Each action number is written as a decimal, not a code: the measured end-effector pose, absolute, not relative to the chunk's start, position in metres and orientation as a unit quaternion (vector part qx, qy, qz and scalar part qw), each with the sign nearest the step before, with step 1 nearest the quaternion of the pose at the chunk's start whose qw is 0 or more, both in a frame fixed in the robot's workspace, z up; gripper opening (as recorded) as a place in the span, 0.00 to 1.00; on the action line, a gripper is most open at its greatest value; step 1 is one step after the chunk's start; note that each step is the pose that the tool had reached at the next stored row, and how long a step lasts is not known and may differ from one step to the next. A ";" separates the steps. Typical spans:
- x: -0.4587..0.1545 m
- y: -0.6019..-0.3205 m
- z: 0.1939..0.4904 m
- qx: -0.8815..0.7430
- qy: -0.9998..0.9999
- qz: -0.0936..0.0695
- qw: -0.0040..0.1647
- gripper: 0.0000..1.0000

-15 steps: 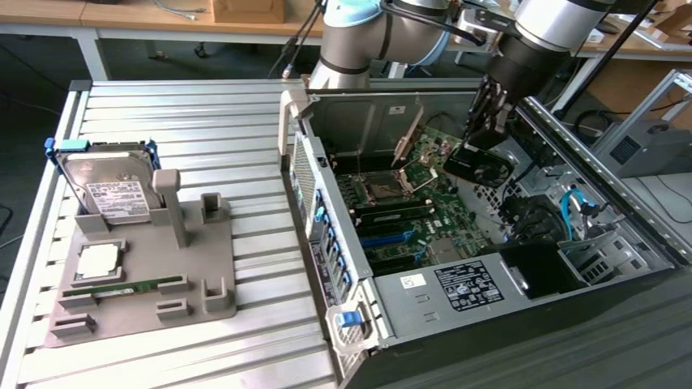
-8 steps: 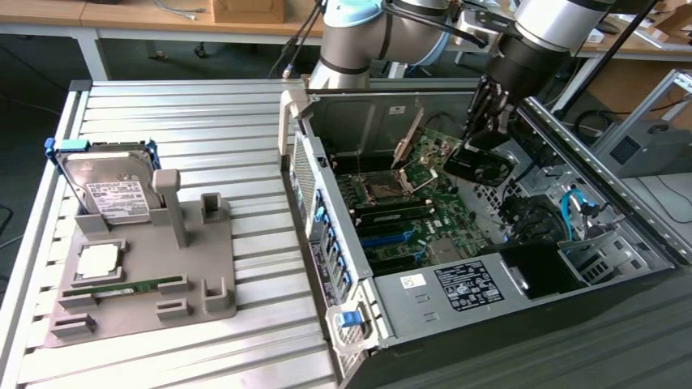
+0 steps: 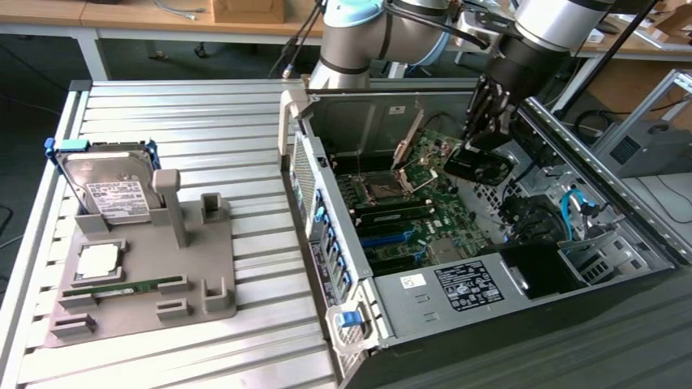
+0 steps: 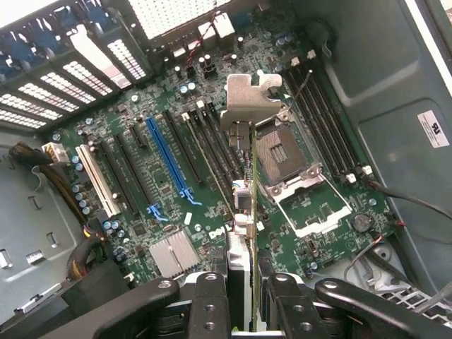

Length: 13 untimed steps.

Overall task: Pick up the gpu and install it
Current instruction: 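Insert the gpu into the slot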

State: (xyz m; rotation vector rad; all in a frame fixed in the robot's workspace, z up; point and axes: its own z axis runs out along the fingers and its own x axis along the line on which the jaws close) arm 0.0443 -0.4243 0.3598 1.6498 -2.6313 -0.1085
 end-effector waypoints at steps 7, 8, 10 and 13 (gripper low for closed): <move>0.044 -0.424 0.360 0.545 -0.837 -0.035 0.018 0.27; 0.044 -0.424 0.360 0.547 -0.836 -0.035 0.018 0.27; 0.044 -0.424 0.360 0.551 -0.834 -0.035 0.018 0.27; 0.044 -0.424 0.360 0.557 -0.830 -0.034 0.018 0.27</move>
